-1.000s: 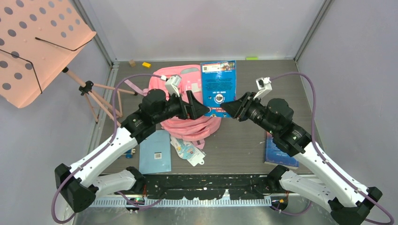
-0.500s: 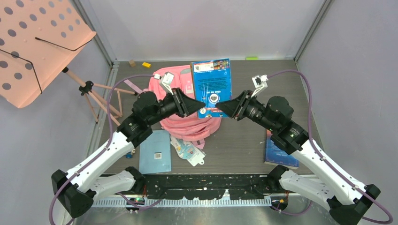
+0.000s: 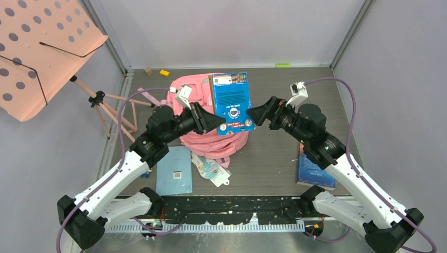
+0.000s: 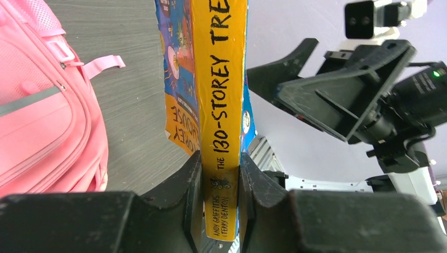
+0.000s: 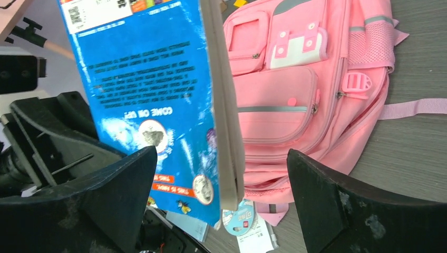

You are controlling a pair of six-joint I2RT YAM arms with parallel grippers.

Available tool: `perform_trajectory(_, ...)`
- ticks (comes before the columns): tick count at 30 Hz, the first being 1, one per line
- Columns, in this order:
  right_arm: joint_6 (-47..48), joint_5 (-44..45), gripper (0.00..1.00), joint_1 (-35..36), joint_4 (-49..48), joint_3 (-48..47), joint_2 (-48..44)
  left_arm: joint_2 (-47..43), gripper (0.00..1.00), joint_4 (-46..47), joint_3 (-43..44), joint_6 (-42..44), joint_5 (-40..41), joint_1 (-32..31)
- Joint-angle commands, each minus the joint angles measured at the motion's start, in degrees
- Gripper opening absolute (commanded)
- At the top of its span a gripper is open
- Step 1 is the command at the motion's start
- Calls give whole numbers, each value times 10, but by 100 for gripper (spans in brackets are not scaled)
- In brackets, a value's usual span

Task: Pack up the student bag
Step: Pick up the book from the center of the board.

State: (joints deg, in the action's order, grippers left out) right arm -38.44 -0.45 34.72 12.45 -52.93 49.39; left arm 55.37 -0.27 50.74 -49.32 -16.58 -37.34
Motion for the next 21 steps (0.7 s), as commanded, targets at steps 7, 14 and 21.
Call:
perform_trajectory(7,-53,-205,100,-76,-139,5,51,-40,0,94,21,27,-77,6)
perform_trajectory(14,-92,-321,100,-79,-236,-11,103,-48,0,123,45,40,-125,7)
perform_trajectory(21,-103,-350,100,-78,-243,-32,133,-35,0,151,83,44,-172,7)
